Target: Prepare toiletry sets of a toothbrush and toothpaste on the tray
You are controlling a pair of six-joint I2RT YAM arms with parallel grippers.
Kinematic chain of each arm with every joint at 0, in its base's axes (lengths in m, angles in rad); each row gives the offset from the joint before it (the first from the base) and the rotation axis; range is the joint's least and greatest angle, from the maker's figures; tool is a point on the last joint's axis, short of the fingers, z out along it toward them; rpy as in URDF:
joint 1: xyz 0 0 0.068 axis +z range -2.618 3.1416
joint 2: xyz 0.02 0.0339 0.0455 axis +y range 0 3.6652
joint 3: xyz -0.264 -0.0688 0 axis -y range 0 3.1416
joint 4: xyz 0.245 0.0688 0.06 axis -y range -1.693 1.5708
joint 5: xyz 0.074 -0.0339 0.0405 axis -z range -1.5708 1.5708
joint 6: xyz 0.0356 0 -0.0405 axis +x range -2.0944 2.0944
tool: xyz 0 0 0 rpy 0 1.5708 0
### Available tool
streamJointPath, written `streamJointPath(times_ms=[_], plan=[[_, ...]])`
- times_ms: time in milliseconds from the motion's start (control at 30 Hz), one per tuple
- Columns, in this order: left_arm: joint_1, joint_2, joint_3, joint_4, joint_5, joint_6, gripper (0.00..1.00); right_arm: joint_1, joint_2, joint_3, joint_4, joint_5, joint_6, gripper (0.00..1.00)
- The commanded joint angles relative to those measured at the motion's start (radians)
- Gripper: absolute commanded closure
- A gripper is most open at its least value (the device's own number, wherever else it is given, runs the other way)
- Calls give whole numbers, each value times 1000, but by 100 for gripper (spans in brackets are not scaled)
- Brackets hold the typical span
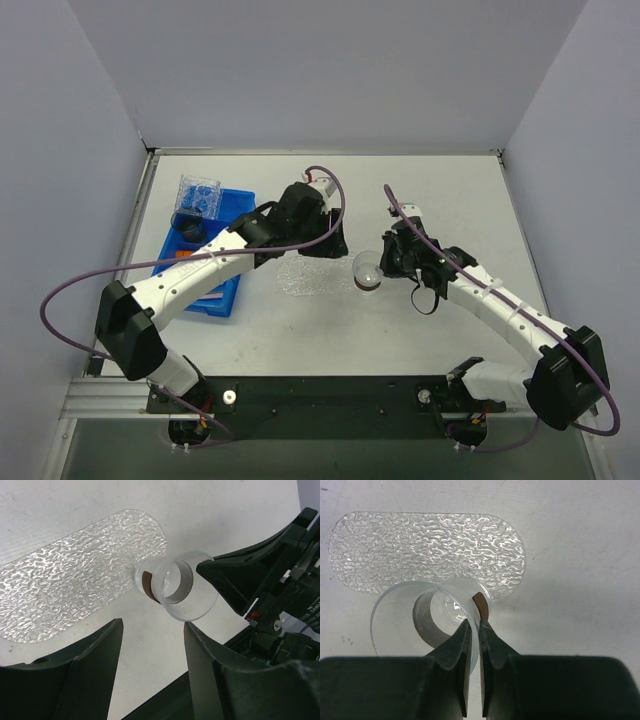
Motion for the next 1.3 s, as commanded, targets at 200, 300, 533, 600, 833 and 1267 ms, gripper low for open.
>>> streamJointPath(times_ms=[200,300,533,600,833,1267], plan=[[94,-223,-187,139,-197,-23,36,-12,-23,-12,173,62,3,100],[129,-275,-244,153,-203,-34,36,-21,3,-4,190,62,-5,100],[172,-357,-333,148,-217,-45,36,-27,26,-7,197,86,-29,100],[177,-371,-350,148,-216,-51,35,-35,32,-9,194,91,-31,100],[183,-386,-359,145,-210,-53,35,-41,54,-21,220,88,-37,100],[188,-391,-361,150,-199,-59,35,-58,54,-75,300,65,-63,100]])
